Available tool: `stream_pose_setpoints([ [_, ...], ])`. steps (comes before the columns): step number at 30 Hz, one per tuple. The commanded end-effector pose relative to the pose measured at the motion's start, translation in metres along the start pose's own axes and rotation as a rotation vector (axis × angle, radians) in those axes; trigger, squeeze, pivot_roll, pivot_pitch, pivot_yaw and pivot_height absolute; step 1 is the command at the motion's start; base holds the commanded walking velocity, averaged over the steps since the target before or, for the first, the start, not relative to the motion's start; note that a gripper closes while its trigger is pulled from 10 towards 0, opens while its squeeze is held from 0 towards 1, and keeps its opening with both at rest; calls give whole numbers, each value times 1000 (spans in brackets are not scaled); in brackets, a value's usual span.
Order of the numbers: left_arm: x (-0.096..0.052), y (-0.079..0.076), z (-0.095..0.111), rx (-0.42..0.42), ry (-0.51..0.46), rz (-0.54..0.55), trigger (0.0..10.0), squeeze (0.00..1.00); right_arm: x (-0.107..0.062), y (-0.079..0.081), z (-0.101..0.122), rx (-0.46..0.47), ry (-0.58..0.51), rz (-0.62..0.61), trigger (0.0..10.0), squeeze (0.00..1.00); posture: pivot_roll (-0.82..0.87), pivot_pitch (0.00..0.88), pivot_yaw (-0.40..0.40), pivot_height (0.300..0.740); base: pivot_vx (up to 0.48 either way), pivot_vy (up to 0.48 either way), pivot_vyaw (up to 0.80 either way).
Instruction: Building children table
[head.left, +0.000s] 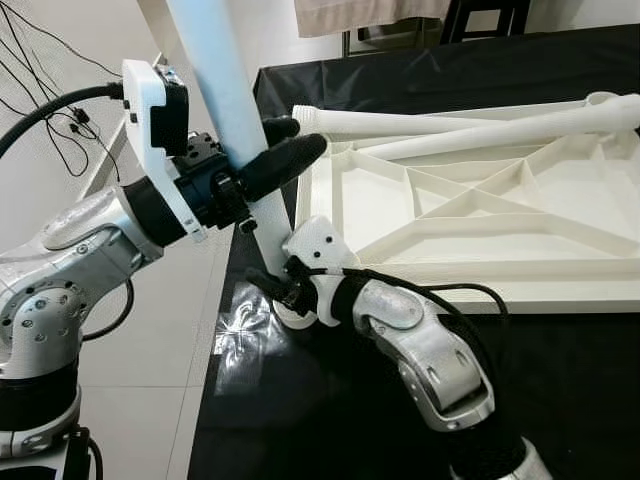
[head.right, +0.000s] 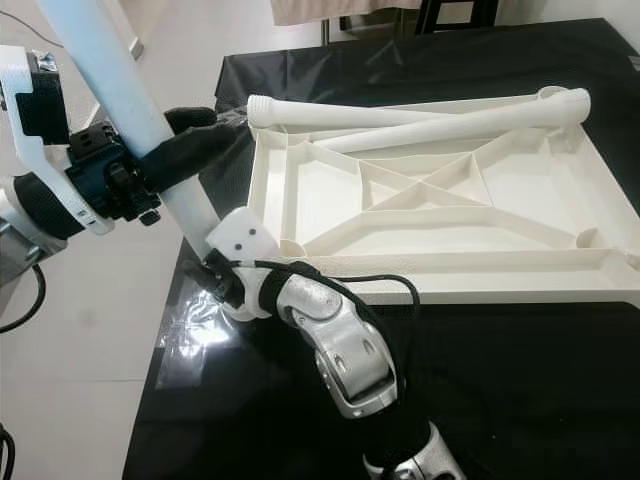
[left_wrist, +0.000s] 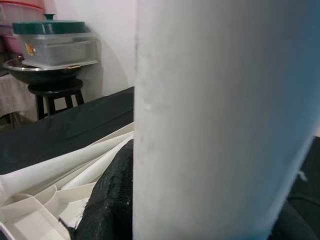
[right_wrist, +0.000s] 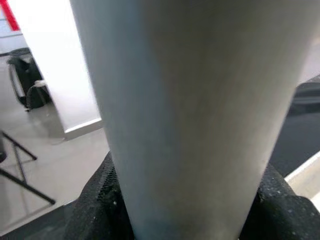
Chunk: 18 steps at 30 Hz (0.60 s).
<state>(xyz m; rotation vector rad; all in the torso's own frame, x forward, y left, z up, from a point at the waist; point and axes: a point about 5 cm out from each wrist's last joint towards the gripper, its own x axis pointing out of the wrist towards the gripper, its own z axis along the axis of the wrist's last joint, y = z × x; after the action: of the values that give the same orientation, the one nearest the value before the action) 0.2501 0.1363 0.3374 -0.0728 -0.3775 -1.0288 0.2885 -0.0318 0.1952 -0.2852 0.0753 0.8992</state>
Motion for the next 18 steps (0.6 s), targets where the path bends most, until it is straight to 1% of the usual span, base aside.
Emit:
stream_pose_setpoints([
  [1, 4, -14, 0, -14, 4, -101, 0, 0, 0, -13, -47, 124, 189, -24, 10000, 1000, -20, 226, 89, 740, 0, 0, 0],
  [4, 4, -15, 0, -14, 4, -101, 0, 0, 0, -17, -43, 126, 160, -15, 10000, 1000, -20, 226, 89, 740, 0, 0, 0],
  [6, 5, -15, -1, -15, 6, -105, 0, 0, -1, -32, -21, 130, 29, 53, 10000, 1000, -17, 226, 92, 740, 0, 0, 0],
  [8, 5, -15, -1, -15, 6, -105, 0, 0, -1, -32, -21, 130, 29, 53, 10000, 1000, -17, 226, 92, 740, 0, 0, 0],
  [9, 5, -16, 0, -14, 5, -107, 0, 0, -2, -47, -5, 81, -41, 90, 10000, 1000, -16, 228, 97, 740, 0, 0, 0],
  [10, 5, -16, 0, -14, 5, -107, 0, 0, -2, -47, -5, 81, -41, 90, 10000, 1000, -16, 228, 97, 740, 0, 0, 0],
  [11, 6, -16, 0, -14, 5, -109, 0, 0, -5, -56, 6, 42, -85, 114, 10000, 1000, -16, 228, 97, 740, 0, 0, 0],
  [12, 6, -16, 0, -14, 5, -109, 0, 0, -5, -56, 6, 42, -85, 114, 10000, 1000, -16, 228, 97, 740, 0, 0, 0],
  [13, 7, -16, 0, -15, 3, -111, 0, 0, -8, -65, 20, -25, -147, 176, 10000, 918, -14, 229, 99, 740, 0, 0, 0],
  [14, 7, -16, 0, -15, 3, -111, 0, 0, -8, -65, 20, -25, -147, 176, 10000, 918, -14, 229, 99, 740, 0, 0, 0],
  [15, 7, -16, 0, -16, 1, -113, 0, 0, -12, -70, 31, -74, -190, 233, 10000, 918, -14, 229, 99, 740, 0, 0, 0],
  [16, 7, -17, 0, -17, 0, -115, 0, 0, -14, -70, 39, -109, -219, 298, 10000, 0, -14, 231, 100, 740, 0, 0, 0],
  [17, 7, -17, 0, -17, 0, -115, 0, 0, -14, -70, 39, -109, -219, 298, 10000, 0, -14, 231, 100, 740, 0, 0, 0],
  [18, 8, -17, 0, -18, -1, -116, 0, 0, -15, -69, 44, -146, -241, 356, 10000, 0, -14, 232, 101, 740, 0, 0, 0],
])
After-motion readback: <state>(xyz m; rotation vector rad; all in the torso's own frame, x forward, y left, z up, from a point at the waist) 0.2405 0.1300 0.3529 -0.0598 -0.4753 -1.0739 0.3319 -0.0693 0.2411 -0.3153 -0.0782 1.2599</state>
